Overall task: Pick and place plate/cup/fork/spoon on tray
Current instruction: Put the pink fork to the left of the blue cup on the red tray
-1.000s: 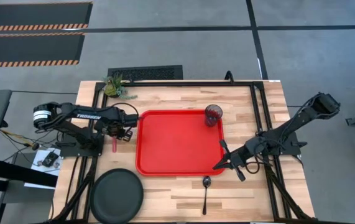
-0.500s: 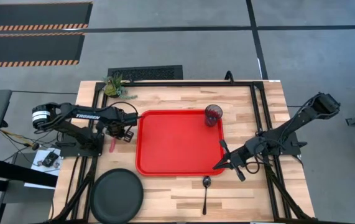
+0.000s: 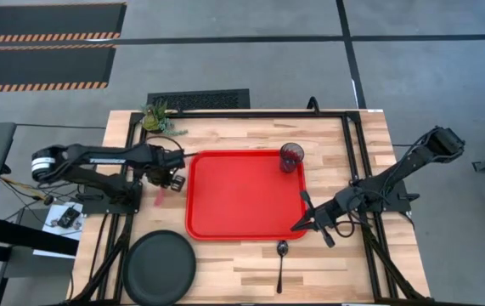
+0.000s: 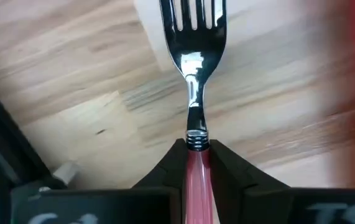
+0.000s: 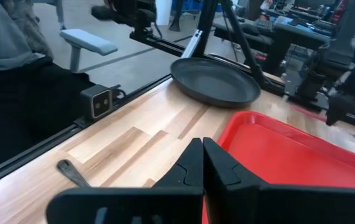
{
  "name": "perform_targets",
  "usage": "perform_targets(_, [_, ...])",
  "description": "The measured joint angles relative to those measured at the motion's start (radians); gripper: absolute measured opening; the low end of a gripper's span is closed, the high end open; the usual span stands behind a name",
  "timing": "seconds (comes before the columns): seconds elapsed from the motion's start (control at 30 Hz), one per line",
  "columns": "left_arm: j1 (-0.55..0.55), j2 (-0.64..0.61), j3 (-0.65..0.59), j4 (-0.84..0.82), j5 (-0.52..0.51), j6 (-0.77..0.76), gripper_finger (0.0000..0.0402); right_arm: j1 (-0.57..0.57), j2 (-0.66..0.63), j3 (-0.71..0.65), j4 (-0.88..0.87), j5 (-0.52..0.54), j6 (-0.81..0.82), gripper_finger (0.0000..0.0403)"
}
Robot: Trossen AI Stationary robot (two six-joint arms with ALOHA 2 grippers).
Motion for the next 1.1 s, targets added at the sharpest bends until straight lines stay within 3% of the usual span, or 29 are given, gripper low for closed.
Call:
perform_targets(0.13, [-0.063,-0.081,0.057,0.034,0.008,-0.131,0.0031,-0.017,0.0,0.001,0.0,0.033,0.0,0.001])
perform_targets(0.27, [-0.184,-0.102,0.13,0.185,-0.015,-0.292,0.0029,-0.059,0.0,0.001,0.024,0.033,-0.004,0.001])
perform_targets(0.4, [-0.317,-0.057,0.185,0.335,-0.155,-0.461,0.0027,-0.113,0.0,0.004,0.049,0.028,-0.026,0.0011])
perform_targets(0.53, [-0.387,0.043,0.237,0.272,-0.214,-0.558,0.0027,-0.154,0.0,0.01,0.048,0.026,-0.003,0.0011])
perform_targets(0.6, [-0.392,0.101,0.253,0.204,-0.217,-0.567,0.0027,-0.159,0.0,0.01,0.043,0.025,0.014,0.0011])
perform_targets(0.8, [-0.321,0.238,0.281,0.233,-0.21,-0.52,0.0027,-0.15,0.0,0.01,0.041,0.025,0.027,0.0011])
perform_targets(1.1, [-0.263,0.383,0.341,0.176,-0.082,-0.462,0.0027,-0.122,0.0,0.01,0.031,0.027,0.027,0.0011])
